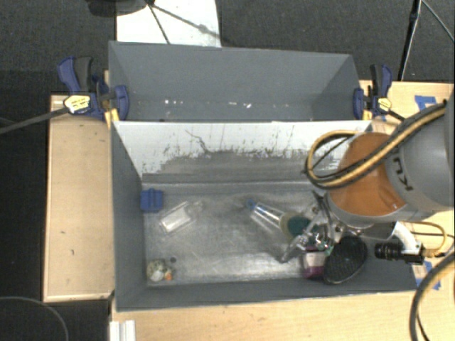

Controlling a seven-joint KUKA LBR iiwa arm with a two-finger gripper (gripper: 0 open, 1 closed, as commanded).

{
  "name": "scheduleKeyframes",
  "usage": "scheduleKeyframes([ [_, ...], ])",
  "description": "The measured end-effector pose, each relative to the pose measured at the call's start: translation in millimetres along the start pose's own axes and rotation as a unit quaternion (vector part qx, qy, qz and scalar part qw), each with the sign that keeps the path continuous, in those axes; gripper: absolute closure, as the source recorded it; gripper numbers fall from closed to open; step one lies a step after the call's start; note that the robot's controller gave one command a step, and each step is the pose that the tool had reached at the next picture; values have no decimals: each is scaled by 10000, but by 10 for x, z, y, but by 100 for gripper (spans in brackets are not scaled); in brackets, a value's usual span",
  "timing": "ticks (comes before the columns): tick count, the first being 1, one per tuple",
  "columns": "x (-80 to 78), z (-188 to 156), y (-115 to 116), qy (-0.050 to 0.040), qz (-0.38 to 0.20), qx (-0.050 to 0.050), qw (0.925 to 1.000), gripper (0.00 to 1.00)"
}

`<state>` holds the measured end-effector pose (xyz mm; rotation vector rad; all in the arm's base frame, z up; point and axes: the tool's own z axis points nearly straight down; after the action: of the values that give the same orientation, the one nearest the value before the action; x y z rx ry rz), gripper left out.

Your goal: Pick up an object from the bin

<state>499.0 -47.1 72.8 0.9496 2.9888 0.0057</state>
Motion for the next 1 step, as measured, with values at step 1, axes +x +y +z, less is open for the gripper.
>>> scheduleKeyframes([
  [1,-36,-22,8,-62,0,-20,10000,100],
])
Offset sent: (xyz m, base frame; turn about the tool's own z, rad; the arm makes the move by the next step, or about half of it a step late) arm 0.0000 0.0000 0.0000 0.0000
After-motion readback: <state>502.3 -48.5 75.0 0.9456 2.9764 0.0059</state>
